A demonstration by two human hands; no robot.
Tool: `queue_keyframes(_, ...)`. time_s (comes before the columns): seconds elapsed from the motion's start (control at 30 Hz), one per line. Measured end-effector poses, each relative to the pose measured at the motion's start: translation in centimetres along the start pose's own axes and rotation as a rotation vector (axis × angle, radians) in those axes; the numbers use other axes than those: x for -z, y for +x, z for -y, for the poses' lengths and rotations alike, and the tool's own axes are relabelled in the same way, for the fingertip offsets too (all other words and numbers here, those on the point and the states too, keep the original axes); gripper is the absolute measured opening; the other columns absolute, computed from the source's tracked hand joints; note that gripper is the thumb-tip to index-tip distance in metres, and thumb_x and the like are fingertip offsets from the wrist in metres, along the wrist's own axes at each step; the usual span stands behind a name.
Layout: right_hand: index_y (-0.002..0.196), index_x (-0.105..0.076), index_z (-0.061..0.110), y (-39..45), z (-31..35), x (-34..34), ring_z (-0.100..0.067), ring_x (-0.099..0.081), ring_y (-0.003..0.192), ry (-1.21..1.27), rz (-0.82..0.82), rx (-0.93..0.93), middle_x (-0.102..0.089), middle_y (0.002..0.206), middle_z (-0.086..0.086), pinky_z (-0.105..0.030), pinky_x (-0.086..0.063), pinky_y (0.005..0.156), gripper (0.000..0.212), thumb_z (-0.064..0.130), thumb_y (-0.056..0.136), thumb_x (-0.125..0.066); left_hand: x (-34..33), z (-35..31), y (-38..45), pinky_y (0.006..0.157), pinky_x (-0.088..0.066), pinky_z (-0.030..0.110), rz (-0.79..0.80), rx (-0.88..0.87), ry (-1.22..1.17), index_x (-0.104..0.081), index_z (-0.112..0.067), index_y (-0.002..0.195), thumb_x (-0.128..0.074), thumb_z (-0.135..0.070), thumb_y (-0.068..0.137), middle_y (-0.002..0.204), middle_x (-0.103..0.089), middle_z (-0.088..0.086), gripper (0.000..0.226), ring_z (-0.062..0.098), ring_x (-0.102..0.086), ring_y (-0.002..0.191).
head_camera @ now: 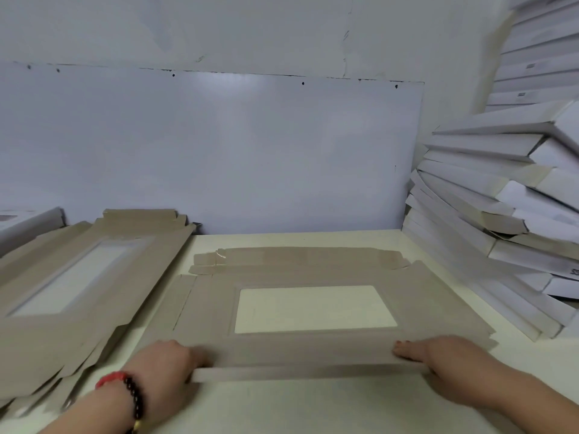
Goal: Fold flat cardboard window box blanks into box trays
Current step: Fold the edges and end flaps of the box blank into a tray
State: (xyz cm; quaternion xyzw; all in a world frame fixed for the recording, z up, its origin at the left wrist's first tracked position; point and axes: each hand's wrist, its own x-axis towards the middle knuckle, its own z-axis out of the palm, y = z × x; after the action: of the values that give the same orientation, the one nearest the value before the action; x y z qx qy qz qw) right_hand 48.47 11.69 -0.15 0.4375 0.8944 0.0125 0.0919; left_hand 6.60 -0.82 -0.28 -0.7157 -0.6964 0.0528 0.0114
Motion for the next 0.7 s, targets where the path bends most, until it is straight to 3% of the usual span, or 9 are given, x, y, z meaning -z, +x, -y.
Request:
queue_keyframes(0.03, 0.135, -0.043, 0.049, 0.2, -0.3, 0.8, -0.008, -0.055, 0.117, 0.023, 0.004, -0.026, -0.059, 0.131, 0.015, -0.019, -0.042, 0.094, 0.052, 0.024, 0.089, -0.04, 0.8, 0.3, 0.4, 0.084, -0.046, 0.021, 0.029, -0.001, -0.021, -0.052, -0.039, 0.124, -0.04, -0.032, 0.088, 0.094, -0.064, -0.012, 0.038, 0.012, -0.062, 0.101)
queue_keyframes(0.1, 0.126, -0.052, 0.047, 1.0, -1.0, 2.2, -0.003, -0.059, 0.097, 0.091, 0.045, -0.049, -0.065, 0.107, 0.018, -0.017, -0.043, 0.081, 0.039, 0.036, 0.09, -0.045, 2.3, 0.8, 1.4, 0.088, -0.045, 0.02, 0.11, 0.0, -0.097, -0.054, -0.038, 0.126, -0.042, -0.041, 0.094, 0.109, -0.066, -0.013, 0.034, 0.009, -0.06, 0.106)
queue_keyframes(0.23, 0.117, -0.059, 0.036, 3.5, -2.1, 4.0, -0.001, -0.057, 0.091, 0.256, 0.156, -0.113, -0.061, 0.105, 0.018, -0.018, -0.045, 0.08, 0.041, 0.061, 0.086, -0.052, 4.0, 1.6, 3.1, 0.097, -0.041, 0.026, 0.337, 0.079, -0.358, -0.054, -0.033, 0.126, -0.04, -0.044, 0.1, 0.117, -0.06, -0.014, 0.032, 0.007, -0.055, 0.109)
queue_keyframes(0.4, 0.099, -0.06, 0.028, 6.1, -1.8, 4.1, -0.015, -0.057, 0.086, 0.185, 0.127, -0.185, -0.06, 0.092, 0.008, -0.03, -0.044, 0.074, 0.057, 0.08, 0.077, -0.048, 3.7, 1.8, 6.0, 0.071, -0.039, 0.022, 0.285, 0.153, -0.318, -0.055, -0.03, 0.101, -0.045, -0.044, 0.096, 0.094, -0.057, -0.014, 0.018, 0.009, -0.055, 0.091)
queue_keyframes(0.5, 0.11, -0.059, 0.032, 7.3, -1.0, 3.0, -0.017, -0.058, 0.095, 0.091, -0.012, -0.237, -0.064, 0.106, 0.007, -0.03, -0.041, 0.077, 0.062, 0.082, 0.081, -0.035, 2.3, 1.4, 7.2, 0.07, -0.041, 0.023, 0.179, 0.213, -0.257, -0.055, -0.03, 0.101, -0.048, -0.047, 0.088, 0.092, -0.057, -0.013, 0.022, 0.01, -0.056, 0.089)
queue_keyframes(0.57, 0.127, -0.053, 0.03, 8.3, -0.2, 1.9, -0.018, -0.053, 0.115, -0.007, -0.083, -0.224, -0.06, 0.126, 0.003, -0.032, -0.036, 0.096, 0.065, 0.075, 0.088, -0.029, 1.4, 0.8, 7.6, 0.077, -0.044, 0.024, 0.089, 0.231, -0.252, -0.056, -0.033, 0.115, -0.049, -0.054, 0.083, 0.104, -0.061, -0.013, 0.039, 0.011, -0.057, 0.098)
queue_keyframes(0.6, 0.136, -0.046, 0.027, 8.9, 0.4, 1.3, -0.02, -0.045, 0.128, -0.053, -0.093, -0.225, -0.052, 0.138, 0.0, -0.036, -0.028, 0.108, 0.065, 0.071, 0.091, -0.028, 0.8, 0.4, 7.8, 0.09, -0.044, 0.026, 0.034, 0.229, -0.213, -0.051, -0.035, 0.127, -0.049, -0.059, 0.083, 0.117, -0.06, -0.012, 0.05, 0.013, -0.055, 0.11)
queue_keyframes(0.67, 0.15, -0.026, 0.021, 10.1, 2.5, 0.6, -0.019, -0.021, 0.145, -0.042, -0.093, -0.264, -0.03, 0.156, -0.002, -0.042, -0.009, 0.118, 0.065, 0.059, 0.098, -0.025, -0.2, -0.9, 8.4, 0.115, -0.022, 0.036, -0.062, 0.19, -0.083, -0.031, -0.034, 0.146, -0.042, -0.06, 0.088, 0.148, -0.041, -0.007, 0.064, 0.019, -0.032, 0.139)
queue_keyframes(0.7, 0.153, -0.017, 0.019, 10.8, 4.0, 0.4, -0.018, -0.01, 0.148, 0.019, -0.102, -0.286, -0.019, 0.16, 0.0, -0.044, -0.004, 0.119, 0.064, 0.053, 0.1, -0.024, -0.5, -1.9, 8.7, 0.119, -0.009, 0.04, -0.095, 0.159, -0.048, -0.022, -0.031, 0.15, -0.036, -0.056, 0.093, 0.156, -0.027, -0.005, 0.064, 0.02, -0.017, 0.146)
